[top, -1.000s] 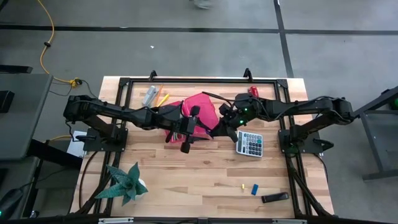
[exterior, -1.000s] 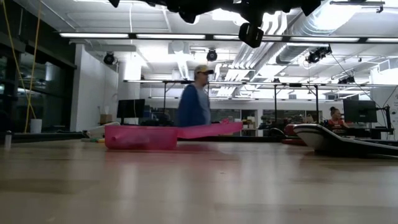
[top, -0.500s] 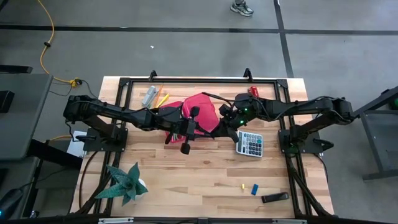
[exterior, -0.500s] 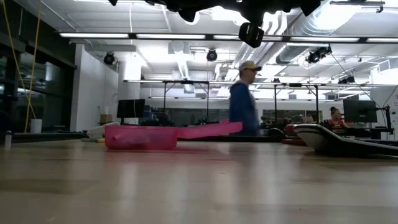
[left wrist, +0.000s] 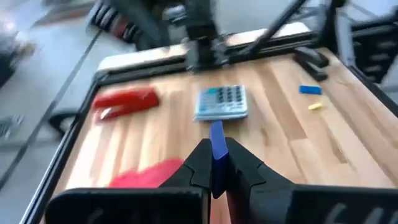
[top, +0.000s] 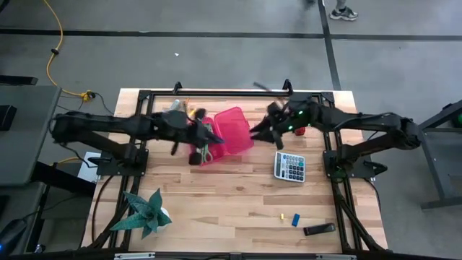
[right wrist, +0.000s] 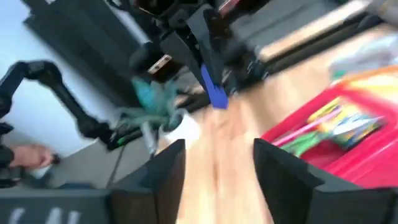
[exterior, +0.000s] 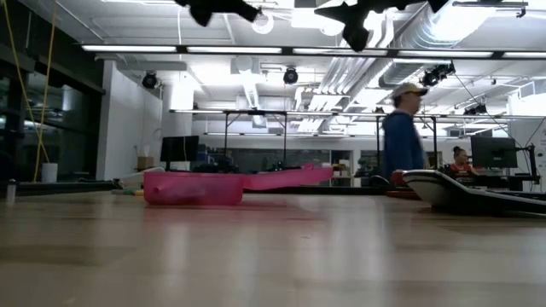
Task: Pack school essentials
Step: Put the top blue eraser into the pink pencil box
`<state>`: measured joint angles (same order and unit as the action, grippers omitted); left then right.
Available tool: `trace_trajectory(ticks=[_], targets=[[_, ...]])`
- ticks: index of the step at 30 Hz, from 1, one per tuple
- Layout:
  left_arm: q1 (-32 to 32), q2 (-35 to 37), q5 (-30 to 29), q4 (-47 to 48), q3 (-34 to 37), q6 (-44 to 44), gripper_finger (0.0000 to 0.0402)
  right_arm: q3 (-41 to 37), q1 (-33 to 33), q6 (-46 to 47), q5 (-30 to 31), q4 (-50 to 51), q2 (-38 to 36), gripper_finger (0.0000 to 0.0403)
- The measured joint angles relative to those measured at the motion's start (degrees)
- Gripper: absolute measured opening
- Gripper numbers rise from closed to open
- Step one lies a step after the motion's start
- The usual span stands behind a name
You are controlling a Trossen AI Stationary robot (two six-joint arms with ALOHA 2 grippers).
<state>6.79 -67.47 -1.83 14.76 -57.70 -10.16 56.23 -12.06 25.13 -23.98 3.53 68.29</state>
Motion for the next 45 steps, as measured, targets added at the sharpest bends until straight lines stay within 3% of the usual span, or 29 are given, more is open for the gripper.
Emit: trace_trajectory(ticks=[3,6,13,16,29,35,40,45], targets=[[0.7,5.4,-1.9,-1.2,2.5,5.3,0.0002,0.0,-1.5,-3.2,3.1,0.2,-2.9,0.0201],[0.4,10.5,-3.1,-8.3,8.2,10.7,0.0001,0.0,-1.7,-6.2,6.7,-0.5,-5.5,0.0208],[-3.7,18.0,-12.6,-27.1,23.6,18.4,0.0001,0.0,-1.7,-8.9,10.4,-3.7,-7.2,0.02],[-5.0,18.5,-15.2,-28.3,25.6,18.6,0.0001,0.0,-1.7,-9.2,10.4,-4.6,-7.1,0.0197],[-4.2,18.5,-15.4,-27.7,25.7,20.6,0.0002,0.0,-1.7,-13.6,13.1,-4.7,-6.8,0.0197],[1.8,14.0,-12.8,-20.0,25.6,27.3,0.0003,0.0,-1.7,-13.6,13.5,-4.6,-6.8,0.0197],[6.4,4.5,-6.9,-12.5,25.7,31.4,0.0003,0.0,-1.7,-13.5,13.5,-4.6,-6.8,0.0197],[8.0,-5.5,-4.8,-12.8,25.7,34.3,0.0004,0.0,-1.7,-13.4,14.6,-3.6,-6.8,0.0197]])
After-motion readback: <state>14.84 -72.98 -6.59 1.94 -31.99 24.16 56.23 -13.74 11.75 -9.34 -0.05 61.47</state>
